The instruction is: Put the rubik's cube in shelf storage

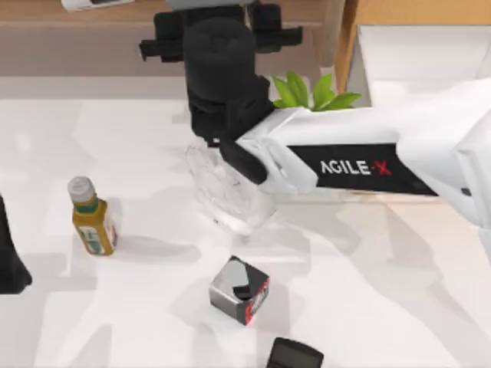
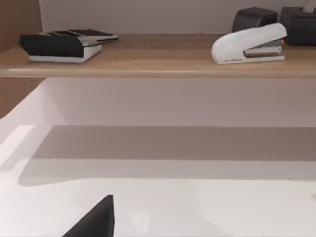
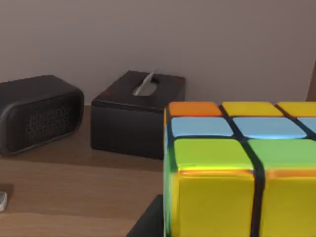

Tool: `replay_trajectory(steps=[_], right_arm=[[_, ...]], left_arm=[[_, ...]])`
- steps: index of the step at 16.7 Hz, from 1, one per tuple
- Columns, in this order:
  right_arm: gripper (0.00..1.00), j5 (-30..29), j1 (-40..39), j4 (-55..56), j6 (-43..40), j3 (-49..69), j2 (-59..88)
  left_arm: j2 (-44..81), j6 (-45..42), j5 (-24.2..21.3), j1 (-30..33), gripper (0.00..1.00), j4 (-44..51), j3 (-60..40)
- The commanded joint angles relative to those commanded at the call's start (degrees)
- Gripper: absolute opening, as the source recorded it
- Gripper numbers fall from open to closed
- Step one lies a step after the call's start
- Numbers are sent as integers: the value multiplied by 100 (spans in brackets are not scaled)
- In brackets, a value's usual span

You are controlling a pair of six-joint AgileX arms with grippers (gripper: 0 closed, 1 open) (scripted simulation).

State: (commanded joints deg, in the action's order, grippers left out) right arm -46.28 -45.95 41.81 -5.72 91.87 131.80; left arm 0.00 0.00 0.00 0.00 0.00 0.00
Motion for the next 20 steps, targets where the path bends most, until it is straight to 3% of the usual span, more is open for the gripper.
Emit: replay_trajectory(steps=[6, 13, 20], right_arm=[[0, -269, -119, 1259, 12, -303, 351], [0, -242, -70, 1208, 23, -204, 359], [0, 90, 267, 459, 61, 1281, 1015]], left_arm=[[0, 0, 0, 0, 100, 0, 0], [0, 0, 0, 0, 100, 0, 0], [0, 0, 0, 0, 100, 0, 0]])
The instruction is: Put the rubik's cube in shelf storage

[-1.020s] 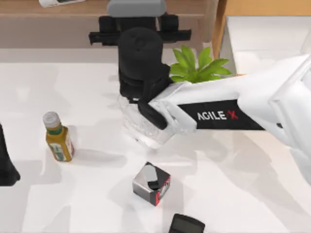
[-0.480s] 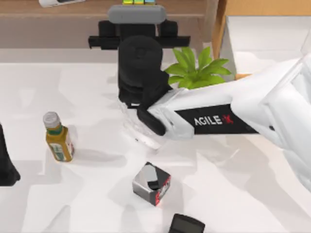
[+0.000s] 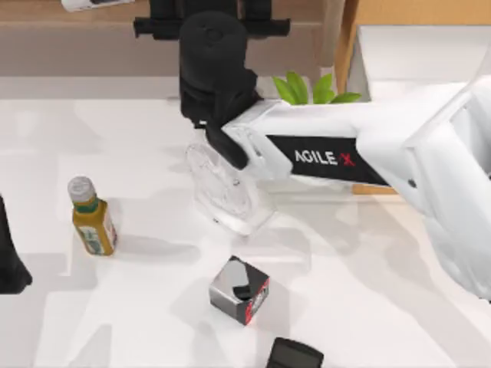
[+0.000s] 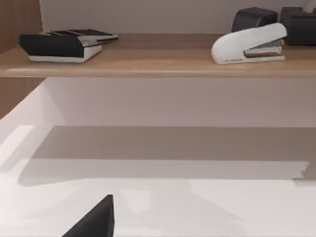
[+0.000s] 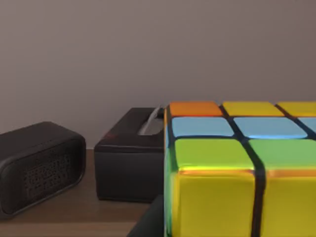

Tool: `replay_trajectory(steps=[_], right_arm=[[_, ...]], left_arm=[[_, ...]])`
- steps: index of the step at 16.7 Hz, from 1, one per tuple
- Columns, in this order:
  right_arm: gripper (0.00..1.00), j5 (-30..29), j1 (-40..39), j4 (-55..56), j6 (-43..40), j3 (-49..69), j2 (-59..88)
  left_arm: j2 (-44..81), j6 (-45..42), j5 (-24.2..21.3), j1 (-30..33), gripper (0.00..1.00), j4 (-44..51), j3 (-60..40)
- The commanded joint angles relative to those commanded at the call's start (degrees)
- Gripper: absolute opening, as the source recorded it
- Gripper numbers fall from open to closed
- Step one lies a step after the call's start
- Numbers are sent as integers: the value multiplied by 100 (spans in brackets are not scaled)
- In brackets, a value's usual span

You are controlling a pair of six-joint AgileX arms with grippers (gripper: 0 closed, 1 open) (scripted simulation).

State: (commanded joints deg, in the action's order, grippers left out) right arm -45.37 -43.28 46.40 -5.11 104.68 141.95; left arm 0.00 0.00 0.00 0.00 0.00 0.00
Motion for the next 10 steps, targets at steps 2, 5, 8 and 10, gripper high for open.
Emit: replay_trajectory(steps=[2, 5, 8, 10], right_arm=[[0, 129, 130, -289, 18, 531, 281], [0, 296, 293, -662, 43, 1200, 659], [0, 385, 378, -855, 62, 1525, 858], [0, 388, 381, -861, 63, 1534, 863]], left_arm=[[0, 0, 0, 0, 100, 0, 0], [0, 0, 0, 0, 100, 0, 0], [0, 0, 0, 0, 100, 0, 0], [0, 0, 0, 0, 100, 0, 0]])
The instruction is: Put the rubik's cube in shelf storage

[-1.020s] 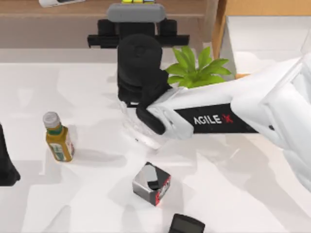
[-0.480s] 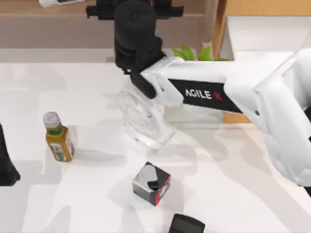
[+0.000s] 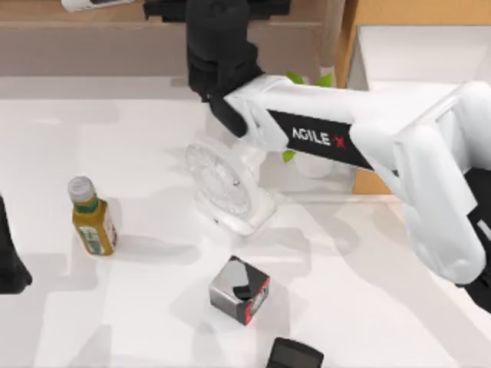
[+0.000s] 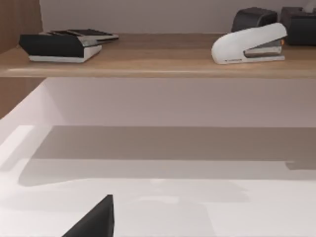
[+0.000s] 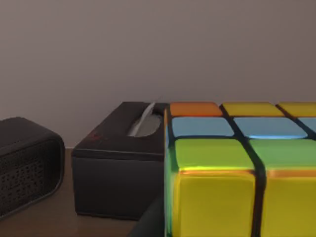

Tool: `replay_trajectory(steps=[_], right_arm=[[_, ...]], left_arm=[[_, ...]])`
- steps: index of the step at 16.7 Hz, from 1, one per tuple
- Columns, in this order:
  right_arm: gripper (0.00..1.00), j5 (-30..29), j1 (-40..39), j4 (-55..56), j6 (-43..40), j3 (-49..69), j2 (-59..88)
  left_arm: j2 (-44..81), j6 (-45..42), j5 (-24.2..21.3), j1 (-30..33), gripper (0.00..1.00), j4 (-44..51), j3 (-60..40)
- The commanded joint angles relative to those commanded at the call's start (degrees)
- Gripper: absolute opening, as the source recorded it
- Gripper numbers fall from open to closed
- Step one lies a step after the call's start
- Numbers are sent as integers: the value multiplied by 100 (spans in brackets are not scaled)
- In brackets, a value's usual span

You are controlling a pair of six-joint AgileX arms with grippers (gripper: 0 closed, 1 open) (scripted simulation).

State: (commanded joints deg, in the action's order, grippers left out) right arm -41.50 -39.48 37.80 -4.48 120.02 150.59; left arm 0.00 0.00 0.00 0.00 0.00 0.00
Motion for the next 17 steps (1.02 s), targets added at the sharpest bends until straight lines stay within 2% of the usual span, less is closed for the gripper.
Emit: replay_trajectory(steps=[2, 15, 17], right_arm=[[0, 0, 0, 0, 0, 0, 0], [98, 0, 0, 0, 0, 0, 0], [100, 0, 0, 0, 0, 0, 0]], left_arm=[[0, 0, 0, 0, 100, 0, 0], [0, 0, 0, 0, 100, 0, 0], [0, 0, 0, 0, 100, 0, 0]])
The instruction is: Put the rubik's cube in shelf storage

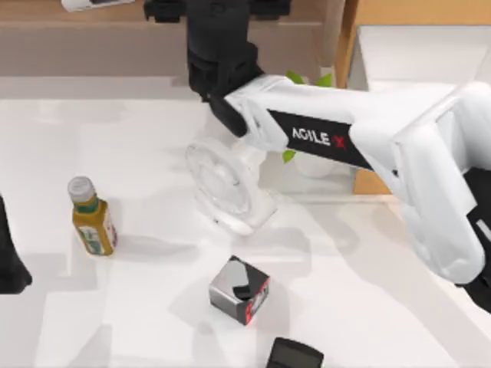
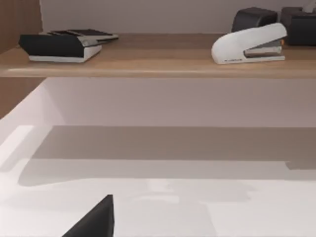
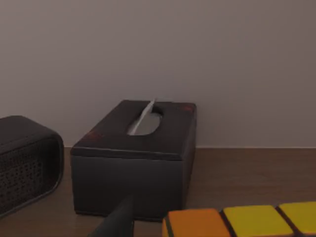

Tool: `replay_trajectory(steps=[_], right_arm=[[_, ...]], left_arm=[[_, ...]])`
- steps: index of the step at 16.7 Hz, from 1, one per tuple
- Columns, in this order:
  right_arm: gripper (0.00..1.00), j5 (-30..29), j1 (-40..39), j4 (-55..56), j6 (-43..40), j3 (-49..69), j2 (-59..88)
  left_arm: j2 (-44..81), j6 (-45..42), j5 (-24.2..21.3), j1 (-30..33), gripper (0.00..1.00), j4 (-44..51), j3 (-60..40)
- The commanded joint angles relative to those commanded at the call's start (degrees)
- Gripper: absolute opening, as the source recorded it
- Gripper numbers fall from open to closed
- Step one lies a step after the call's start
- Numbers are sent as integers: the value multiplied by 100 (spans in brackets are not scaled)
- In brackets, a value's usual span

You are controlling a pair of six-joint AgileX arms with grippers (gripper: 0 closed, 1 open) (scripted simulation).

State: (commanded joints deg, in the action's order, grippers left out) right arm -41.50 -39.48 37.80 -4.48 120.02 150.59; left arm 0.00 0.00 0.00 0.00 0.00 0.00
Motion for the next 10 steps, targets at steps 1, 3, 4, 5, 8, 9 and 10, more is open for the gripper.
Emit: replay_trajectory(steps=[1, 3, 4, 5, 8, 9, 10], right_arm=[[100, 0, 0, 0, 0, 0, 0], [100, 0, 0, 0, 0, 0, 0], [100, 0, 0, 0, 0, 0, 0], [100, 0, 0, 0, 0, 0, 0], [100, 0, -23, 1, 0, -1, -1], [100, 23, -36, 57, -35, -58, -42], [100, 69, -56, 174, -109, -174, -123]], left_arm=[[0, 0, 0, 0, 100, 0, 0], [0, 0, 0, 0, 100, 0, 0], [0, 0, 0, 0, 100, 0, 0], [0, 0, 0, 0, 100, 0, 0], [0, 0, 0, 0, 100, 0, 0], [0, 0, 0, 0, 100, 0, 0], [0, 0, 0, 0, 100, 0, 0]])
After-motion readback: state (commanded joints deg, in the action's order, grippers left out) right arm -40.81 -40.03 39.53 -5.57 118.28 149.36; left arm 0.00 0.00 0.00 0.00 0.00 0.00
